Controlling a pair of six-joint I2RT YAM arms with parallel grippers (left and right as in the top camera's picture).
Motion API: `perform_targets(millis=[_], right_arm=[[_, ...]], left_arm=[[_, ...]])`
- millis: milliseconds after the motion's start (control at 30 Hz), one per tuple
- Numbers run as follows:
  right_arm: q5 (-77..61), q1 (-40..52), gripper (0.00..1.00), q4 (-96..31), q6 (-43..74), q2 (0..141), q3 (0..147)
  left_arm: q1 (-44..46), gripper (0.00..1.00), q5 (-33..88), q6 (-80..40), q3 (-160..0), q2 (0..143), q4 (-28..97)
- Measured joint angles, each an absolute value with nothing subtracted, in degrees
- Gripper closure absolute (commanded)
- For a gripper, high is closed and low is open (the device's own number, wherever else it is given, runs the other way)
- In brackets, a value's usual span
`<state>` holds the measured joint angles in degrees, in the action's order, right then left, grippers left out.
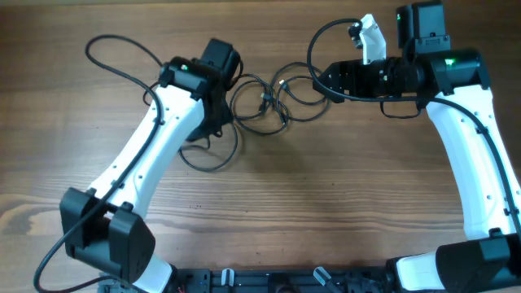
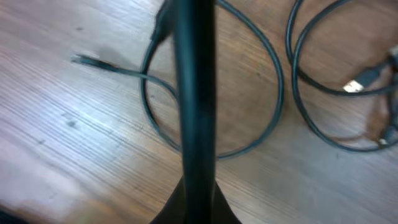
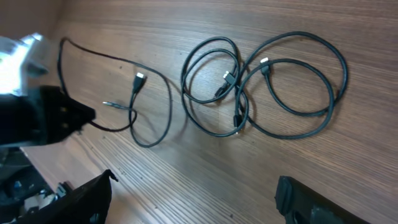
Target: Untangle cables
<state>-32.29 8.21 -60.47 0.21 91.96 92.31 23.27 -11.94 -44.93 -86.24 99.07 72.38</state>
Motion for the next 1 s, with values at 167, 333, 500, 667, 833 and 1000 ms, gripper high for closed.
perform_targets(millis=[167, 333, 500, 667, 833, 1000], right_arm=[[-30.4, 8.2, 0.13, -61.3, 1.3, 92.0, 92.3], [-30.1, 8.2, 0.13, -61.7, 1.5, 91.9, 92.3], [-27.8, 8.2, 0.13, -60.5, 4.5, 91.9, 92.3], [-25.8, 8.2, 0.13, -59.5, 8.0, 92.0, 92.3], [-26.2, 8.2, 0.13, -59.5, 9.6, 92.7, 92.3], [-28.3, 12.2, 0.17, -59.0, 12.5, 93.1, 92.3]], left_arm=[[23.3, 0.57, -8.6, -44.5, -74.7, 99.2, 61.8], [23.9, 0.23, -3.0, -42.5, -71.1, 99.2, 56.5], [26.1, 0.16, 0.7, -38.0, -72.1, 99.1, 59.1], [26.0, 0.16, 4.5, -33.5, -80.6, 96.9, 67.9], [26.0, 0.16, 8.7, -31.7, -88.4, 91.4, 72.9], [19.3, 0.15, 8.5, -32.3, -92.1, 84.4, 70.3]])
